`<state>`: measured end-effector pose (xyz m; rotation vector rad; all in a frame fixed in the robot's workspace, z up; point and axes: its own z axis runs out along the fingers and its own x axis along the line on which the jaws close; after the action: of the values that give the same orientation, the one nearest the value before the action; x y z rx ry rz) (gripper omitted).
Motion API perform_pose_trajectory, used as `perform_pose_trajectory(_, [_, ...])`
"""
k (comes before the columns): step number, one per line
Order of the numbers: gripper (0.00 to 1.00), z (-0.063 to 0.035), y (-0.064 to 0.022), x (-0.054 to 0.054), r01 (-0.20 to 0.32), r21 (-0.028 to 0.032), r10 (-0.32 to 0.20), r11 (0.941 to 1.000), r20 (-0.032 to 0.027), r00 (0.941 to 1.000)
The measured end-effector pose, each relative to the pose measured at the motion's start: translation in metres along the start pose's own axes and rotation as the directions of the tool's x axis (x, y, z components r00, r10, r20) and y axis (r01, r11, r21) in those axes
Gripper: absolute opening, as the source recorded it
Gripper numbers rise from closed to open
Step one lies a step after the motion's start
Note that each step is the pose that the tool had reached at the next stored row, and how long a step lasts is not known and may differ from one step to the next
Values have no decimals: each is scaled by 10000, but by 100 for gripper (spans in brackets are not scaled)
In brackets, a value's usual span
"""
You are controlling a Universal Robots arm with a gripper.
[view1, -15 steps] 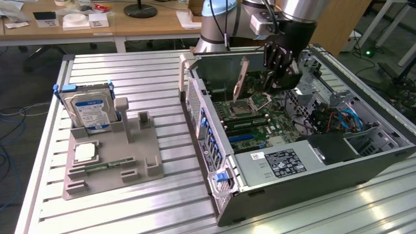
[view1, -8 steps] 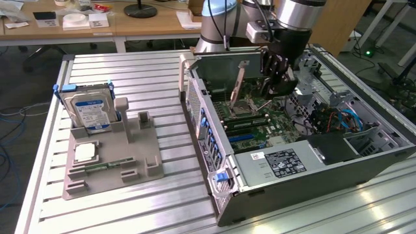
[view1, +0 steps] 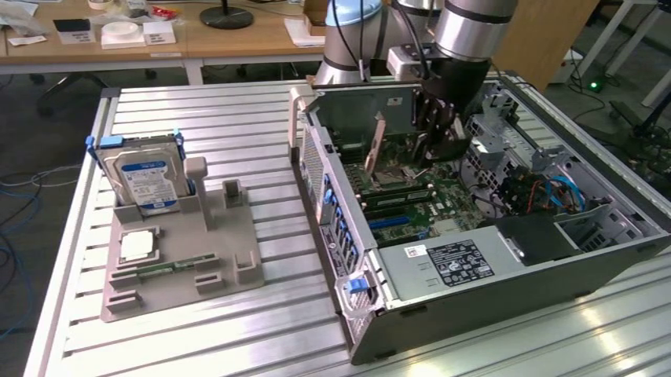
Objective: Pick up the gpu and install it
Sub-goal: 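Insert the gpu into the slot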
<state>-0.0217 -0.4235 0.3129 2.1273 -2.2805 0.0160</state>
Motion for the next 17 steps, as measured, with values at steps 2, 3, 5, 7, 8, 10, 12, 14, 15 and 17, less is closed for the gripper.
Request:
perform_pose_trajectory(2, [30, 27, 9, 2, 117, 3, -117, 9999, 24, 9999])
perform_pose_trajectory(3, [30, 39, 11, 4, 201, 4, -201, 9998, 28, 9998])
perform_pose_trajectory(5, [30, 66, 12, 14, 334, 6, -334, 9994, 28, 9994])
perform_pose_trajectory(7, [30, 98, 14, 16, 405, 12, -405, 9992, 27, 9992])
perform_pose_trajectory(8, [30, 110, 16, 15, 408, 38, -408, 9992, 28, 9992])
perform_pose_trajectory(10, [30, 137, 18, 15, 405, 100, -405, 9991, 29, 9992])
perform_pose_trajectory(12, [30, 167, 18, 14, 343, 115, -343, 9993, 30, 9994])
perform_pose_trajectory(14, [30, 196, 21, 14, 219, 113, -219, 9997, 32, 9998])
perform_pose_trajectory(15, [30, 204, 22, 14, 182, 112, -182, 9998, 34, 9998])
perform_pose_trajectory(17, [30, 215, 25, 20, 150, 110, -150, 9998, 32, 9999])
